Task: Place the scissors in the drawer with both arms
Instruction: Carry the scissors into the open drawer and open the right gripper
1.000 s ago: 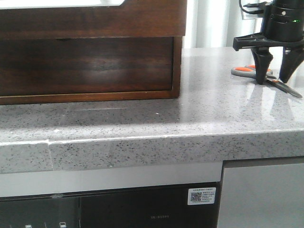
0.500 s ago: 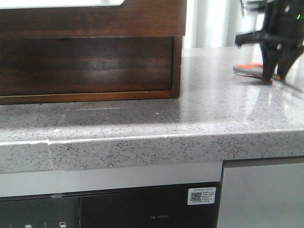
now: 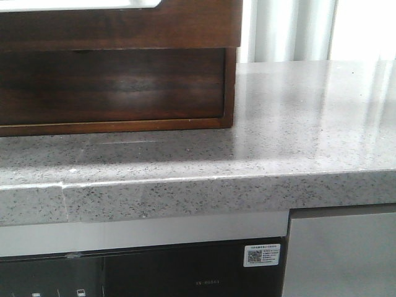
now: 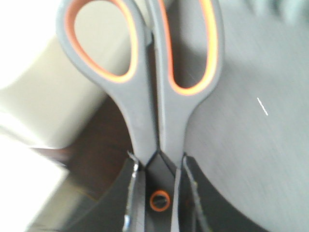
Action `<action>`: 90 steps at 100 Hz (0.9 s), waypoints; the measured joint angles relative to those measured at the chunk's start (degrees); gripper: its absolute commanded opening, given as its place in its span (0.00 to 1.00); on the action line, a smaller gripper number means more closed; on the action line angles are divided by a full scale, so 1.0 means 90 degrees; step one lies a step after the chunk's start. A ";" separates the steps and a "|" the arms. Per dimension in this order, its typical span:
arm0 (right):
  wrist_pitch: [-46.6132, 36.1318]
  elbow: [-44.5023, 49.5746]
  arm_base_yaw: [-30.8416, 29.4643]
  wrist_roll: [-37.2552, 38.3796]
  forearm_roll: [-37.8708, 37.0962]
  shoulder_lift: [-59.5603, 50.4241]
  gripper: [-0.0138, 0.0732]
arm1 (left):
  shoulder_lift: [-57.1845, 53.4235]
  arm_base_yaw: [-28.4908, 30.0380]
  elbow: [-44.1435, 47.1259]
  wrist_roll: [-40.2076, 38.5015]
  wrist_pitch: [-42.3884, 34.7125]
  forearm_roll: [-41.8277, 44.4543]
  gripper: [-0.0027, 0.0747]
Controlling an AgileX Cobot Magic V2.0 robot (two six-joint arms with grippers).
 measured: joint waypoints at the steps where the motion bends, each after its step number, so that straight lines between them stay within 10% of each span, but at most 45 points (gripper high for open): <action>1: 0.0000 0.0000 0.0051 -0.0145 0.0056 -0.0028 0.07 | 0.0000 0.0000 0.0000 0.0000 0.0000 0.0000 0.43; 45: -0.0402 0.0000 0.2462 -0.2722 0.1110 -0.0180 0.07 | 0.0000 0.0000 0.0000 0.0000 0.0000 0.0000 0.43; 90: -0.0813 0.0000 0.2895 -0.2994 0.1110 0.1073 0.07 | 0.0000 0.0000 0.0000 0.0000 0.0000 0.0000 0.43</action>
